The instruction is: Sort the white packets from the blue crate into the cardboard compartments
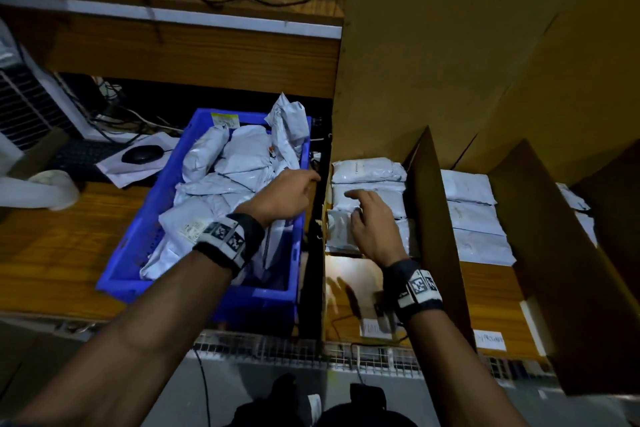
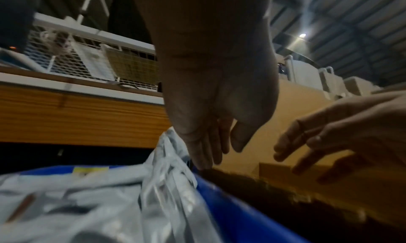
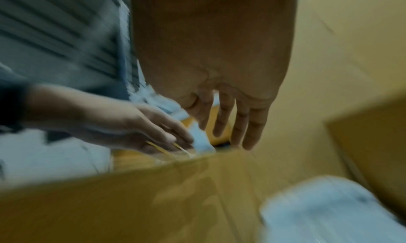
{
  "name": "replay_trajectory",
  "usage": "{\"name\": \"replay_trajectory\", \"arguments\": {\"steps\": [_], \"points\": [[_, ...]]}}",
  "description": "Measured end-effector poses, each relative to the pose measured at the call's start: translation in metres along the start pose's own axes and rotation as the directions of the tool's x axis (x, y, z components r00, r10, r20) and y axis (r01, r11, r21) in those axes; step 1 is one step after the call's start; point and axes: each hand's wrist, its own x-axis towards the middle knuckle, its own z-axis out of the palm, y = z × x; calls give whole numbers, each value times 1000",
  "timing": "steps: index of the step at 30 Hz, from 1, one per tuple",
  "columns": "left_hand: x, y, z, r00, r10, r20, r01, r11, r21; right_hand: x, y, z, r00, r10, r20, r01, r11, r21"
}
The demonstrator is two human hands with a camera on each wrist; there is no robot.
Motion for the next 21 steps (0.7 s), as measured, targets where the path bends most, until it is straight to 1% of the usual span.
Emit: {"name": "replay_trajectory", "arguments": {"steps": [2, 5, 9, 12, 14, 18, 21], "points": [[-9, 1, -22, 999, 32, 30, -33, 997, 67, -3, -28, -11, 997, -78, -5, 78, 997, 26], [-30, 4, -55, 999, 49, 23, -51, 993, 109, -12, -64, -19, 987, -149, 62, 150, 989, -10], [-83, -2, -74, 999, -7, -50, 14, 991, 135, -30, -102, -19, 958, -194, 211, 211, 976, -61], [-126, -15, -70, 995, -97, -3, 96, 980, 171, -44, -124, -11, 925, -163, 342, 219, 967, -130], [-149, -26, -69, 987, -156, 27, 149, 973, 179, -52, -133, -3, 910, -123, 397, 202, 965, -164], [-166, -53, -73, 969, -238, 70, 220, 956, 195, -62, -152, 14, 893, -26, 450, 147, 960, -237], [-160, -70, -75, 960, -265, 90, 242, 948, 205, -64, -161, 31, 905, 75, 418, 40, 965, -261]]}}
